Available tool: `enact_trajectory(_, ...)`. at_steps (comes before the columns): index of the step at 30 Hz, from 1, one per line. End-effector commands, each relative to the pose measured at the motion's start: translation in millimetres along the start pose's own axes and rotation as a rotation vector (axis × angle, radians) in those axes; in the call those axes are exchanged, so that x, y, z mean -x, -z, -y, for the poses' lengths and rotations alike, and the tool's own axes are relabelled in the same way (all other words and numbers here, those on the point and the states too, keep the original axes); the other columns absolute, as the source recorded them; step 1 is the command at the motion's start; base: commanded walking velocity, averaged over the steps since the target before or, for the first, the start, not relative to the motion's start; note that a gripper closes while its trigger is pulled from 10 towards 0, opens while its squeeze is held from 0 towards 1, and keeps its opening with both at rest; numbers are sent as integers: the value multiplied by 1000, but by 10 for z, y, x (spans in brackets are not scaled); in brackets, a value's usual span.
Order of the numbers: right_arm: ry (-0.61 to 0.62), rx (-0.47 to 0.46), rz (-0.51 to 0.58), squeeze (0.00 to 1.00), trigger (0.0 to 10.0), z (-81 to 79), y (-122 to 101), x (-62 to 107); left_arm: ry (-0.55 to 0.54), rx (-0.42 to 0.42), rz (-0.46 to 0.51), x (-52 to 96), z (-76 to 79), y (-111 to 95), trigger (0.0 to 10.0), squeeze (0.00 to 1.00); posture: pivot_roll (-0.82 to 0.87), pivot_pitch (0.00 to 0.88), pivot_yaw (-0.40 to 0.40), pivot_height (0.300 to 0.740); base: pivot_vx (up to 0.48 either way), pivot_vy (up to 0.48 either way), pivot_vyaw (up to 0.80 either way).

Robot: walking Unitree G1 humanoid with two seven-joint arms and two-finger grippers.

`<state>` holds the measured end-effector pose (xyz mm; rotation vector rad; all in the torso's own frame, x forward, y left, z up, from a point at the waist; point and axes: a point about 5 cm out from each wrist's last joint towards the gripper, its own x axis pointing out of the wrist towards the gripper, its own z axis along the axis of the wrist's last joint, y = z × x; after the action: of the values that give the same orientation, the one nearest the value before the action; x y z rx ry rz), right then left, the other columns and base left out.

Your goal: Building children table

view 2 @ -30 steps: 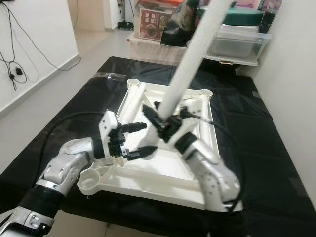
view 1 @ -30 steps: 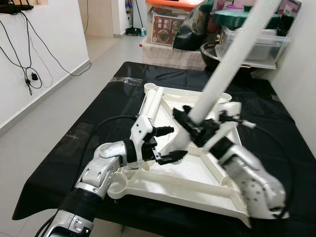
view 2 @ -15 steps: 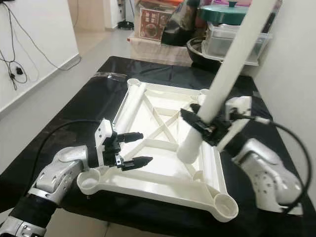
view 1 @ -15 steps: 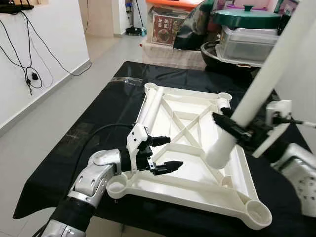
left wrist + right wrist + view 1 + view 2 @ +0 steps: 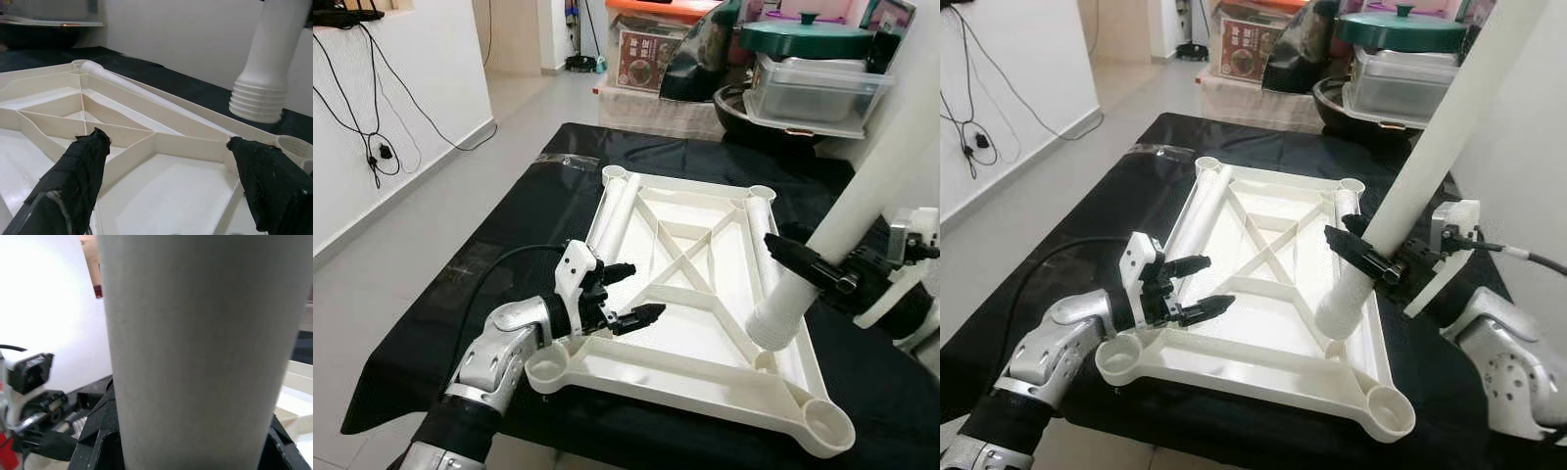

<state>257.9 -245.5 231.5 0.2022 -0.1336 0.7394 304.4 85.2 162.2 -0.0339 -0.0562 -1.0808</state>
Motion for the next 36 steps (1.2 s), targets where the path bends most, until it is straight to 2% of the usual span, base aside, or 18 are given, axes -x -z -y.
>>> enact_trajectory(1,-22,11,37,0,0,-44,-55,-10,-23,1,-2,17,-10,21,10000,0,93,0,-104,740,0,0,0)
enact_trajectory(8,-32,-9,43,0,0,-110,40,-51,-34,3,-3,15,27,53,10000,0,99,0,-105,740,0,0,0)
enact_trajectory(14,-36,-30,56,0,0,-235,118,-133,-44,7,8,-18,23,42,10000,0,94,0,-99,740,0,-459,0)
enact_trajectory(22,-1,-40,70,0,0,-287,196,-199,-49,10,17,-27,22,26,10000,0,98,0,-97,740,0,-435,0)
enact_trajectory(28,79,-25,56,0,0,-292,258,-249,-103,35,24,-23,-44,22,10000,0,97,0,-97,740,0,0,0)
enact_trajectory(36,103,-44,67,0,0,-357,318,-269,-130,39,12,2,-65,51,10000,0,96,0,-94,740,0,0,0)
